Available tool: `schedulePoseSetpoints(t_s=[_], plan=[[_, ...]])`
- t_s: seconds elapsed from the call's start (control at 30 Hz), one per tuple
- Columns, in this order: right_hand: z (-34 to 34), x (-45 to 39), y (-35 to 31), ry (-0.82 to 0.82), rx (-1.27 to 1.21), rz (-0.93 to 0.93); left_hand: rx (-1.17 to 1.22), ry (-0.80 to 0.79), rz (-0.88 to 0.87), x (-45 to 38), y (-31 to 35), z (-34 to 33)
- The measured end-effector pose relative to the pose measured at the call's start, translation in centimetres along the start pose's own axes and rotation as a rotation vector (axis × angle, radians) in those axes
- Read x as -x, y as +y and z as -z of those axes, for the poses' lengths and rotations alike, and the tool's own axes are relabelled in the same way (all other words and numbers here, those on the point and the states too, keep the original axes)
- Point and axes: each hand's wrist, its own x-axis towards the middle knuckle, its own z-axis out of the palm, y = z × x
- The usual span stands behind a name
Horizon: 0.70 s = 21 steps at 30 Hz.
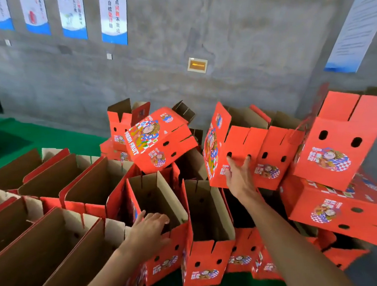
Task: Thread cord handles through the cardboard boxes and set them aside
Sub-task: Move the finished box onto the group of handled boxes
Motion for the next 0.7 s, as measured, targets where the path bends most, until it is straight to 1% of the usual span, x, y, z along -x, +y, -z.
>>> schedulePoseSetpoints(t_s=[0.1, 0.27, 0.33, 0.37, 0.4, 0.43, 0.5, 0.53, 0.57, 0.6, 0.7], plan=[[0.5, 2.5, 0.3, 0.067, -0.044, 0.107, -0.021, 0.006, -0.008, -1.0, 0.6, -1.7], [0.6, 8.4, 1.4, 0.200, -0.170, 0.188, -0.126, -0.036, 0.058, -1.8, 1.3, -3.6], [0.1, 10.6, 2.1, 0.250, -0.164, 0.266, -0.129, -0.021, 0.094, -1.7, 1.2, -4.1], [-0.3, 11.8, 2.4, 0.244, -0.158, 0.316, -0.128, -0.005, 0.104, -1.5, 1.1, -4.2], [-0.8, 13.0, 2.6, 0.184, -0.167, 0.360, -0.136, 0.006, 0.104, -1.5, 1.2, -4.4], [-1.4, 14.2, 2.7, 0.061, -0.165, 0.389, -0.148, 0.017, 0.098, -1.4, 1.2, -4.4], [-2.7, 16.2, 2.9, -0.272, -0.088, 0.413, -0.172, 0.037, 0.086, -1.2, 1.4, -4.5], [-3.5, 17.0, 2.9, -0.392, -0.019, 0.424, -0.185, 0.047, 0.082, -1.0, 1.5, -4.5], [-4.4, 17.7, 3.1, -0.445, 0.047, 0.447, -0.198, 0.055, 0.080, -0.9, 1.6, -4.6], [-5.2, 18.3, 3.3, -0.436, 0.085, 0.473, -0.207, 0.063, 0.080, -0.7, 1.7, -4.6], [-6.0, 19.6, 3.7, -0.307, 0.082, 0.499, -0.237, 0.096, 0.087, -0.1, 1.9, -4.7]])
